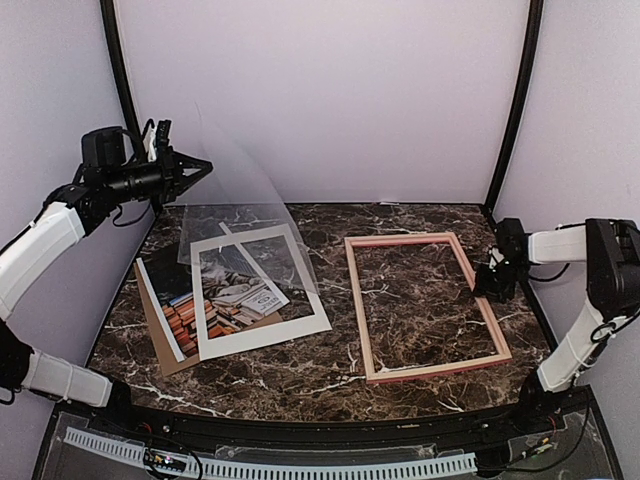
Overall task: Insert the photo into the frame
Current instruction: Move the frame body to the center of the board.
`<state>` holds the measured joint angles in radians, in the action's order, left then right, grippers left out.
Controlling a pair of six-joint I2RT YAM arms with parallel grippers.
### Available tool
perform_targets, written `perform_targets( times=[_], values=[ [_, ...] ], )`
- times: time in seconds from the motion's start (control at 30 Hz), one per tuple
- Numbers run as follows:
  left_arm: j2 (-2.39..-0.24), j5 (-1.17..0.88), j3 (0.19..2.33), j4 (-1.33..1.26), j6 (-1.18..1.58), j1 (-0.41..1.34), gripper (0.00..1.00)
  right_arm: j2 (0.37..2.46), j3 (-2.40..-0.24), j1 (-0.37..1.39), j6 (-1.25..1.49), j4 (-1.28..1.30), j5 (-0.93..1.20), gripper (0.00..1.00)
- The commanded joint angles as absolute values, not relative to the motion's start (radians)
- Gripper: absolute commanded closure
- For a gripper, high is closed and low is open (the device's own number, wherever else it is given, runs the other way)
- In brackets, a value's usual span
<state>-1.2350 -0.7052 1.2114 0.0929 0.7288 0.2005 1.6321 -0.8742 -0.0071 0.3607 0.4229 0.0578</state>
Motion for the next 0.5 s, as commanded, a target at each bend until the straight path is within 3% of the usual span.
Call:
perform_targets(
  times=[0.0, 0.47],
  values=[
    [-1.233, -0.722, 1.249, 0.014, 0.763, 0.204, 1.00, 1.591, -0.838, 0.068, 0.396, 0.404, 0.061, 0.67],
    [-1.250, -0.749, 1.225, -0.100, 0.828, 0.205, 1.00, 1.537, -0.763, 0.286, 0.558, 0.332, 0.009, 0.70]
  ],
)
